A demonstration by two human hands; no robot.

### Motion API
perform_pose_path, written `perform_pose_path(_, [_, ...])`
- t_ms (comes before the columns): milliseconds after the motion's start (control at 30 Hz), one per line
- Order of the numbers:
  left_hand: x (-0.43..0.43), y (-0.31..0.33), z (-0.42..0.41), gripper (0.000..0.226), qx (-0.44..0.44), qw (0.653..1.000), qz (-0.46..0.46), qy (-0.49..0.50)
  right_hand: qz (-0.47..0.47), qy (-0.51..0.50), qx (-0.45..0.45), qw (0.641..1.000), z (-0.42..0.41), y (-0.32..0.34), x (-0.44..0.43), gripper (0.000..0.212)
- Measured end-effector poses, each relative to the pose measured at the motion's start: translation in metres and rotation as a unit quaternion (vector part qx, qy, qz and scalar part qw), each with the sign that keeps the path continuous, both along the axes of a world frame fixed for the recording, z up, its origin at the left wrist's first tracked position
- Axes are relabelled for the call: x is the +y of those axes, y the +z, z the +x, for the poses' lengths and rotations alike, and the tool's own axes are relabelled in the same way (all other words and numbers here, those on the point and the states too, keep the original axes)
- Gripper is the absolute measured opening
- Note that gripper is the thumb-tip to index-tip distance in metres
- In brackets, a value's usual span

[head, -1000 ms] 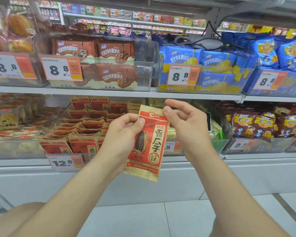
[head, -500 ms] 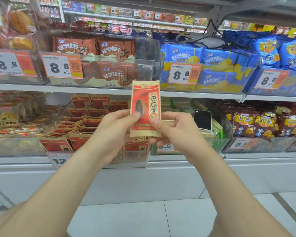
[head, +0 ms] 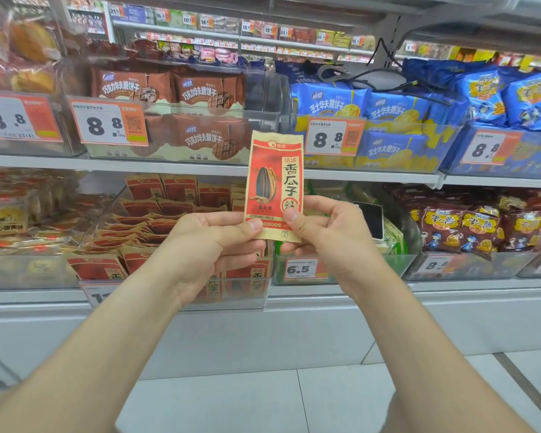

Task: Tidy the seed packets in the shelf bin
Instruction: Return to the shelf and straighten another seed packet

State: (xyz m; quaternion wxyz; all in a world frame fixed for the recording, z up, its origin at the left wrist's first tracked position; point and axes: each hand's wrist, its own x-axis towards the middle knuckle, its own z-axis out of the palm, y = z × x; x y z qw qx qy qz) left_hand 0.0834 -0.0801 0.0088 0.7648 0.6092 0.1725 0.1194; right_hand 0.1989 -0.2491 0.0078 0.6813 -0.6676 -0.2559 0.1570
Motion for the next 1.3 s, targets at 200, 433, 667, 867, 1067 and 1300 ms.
perform_pose_path(200, [0.010,0.001,0.001,0.019,0.034,0.998,0.054,0.023,-0.029,0.006,-0.092,0.995,0.002,-0.006,0.013,0.029])
perform_pose_path(433, [0.016,-0.002,0.001,0.014,0.011,0.972,0.229,0.046,0.058,-0.033,-0.102,0.992,0.008,-0.007,0.038,0.043])
perform_pose_path(667, [0.048,-0.010,0.010,0.074,0.126,0.814,0.565,0.042,-0.036,-0.075,-0.250,0.965,0.024,-0.008,0.048,0.061])
perform_pose_path(867, [0.058,-0.029,0.014,0.036,0.094,0.721,0.676,-0.117,-0.185,0.046,-0.390,0.901,0.040,-0.023,0.055,0.080])
perform_pose_path(1067, [0.056,-0.034,0.023,0.020,0.131,0.659,0.727,-0.141,-0.338,0.011,-0.424,0.840,0.057,-0.032,0.070,0.017])
perform_pose_path(1300, [0.056,-0.038,0.028,0.040,0.086,0.720,0.688,-0.022,-0.472,0.068,-0.382,0.791,0.047,-0.028,0.076,0.042])
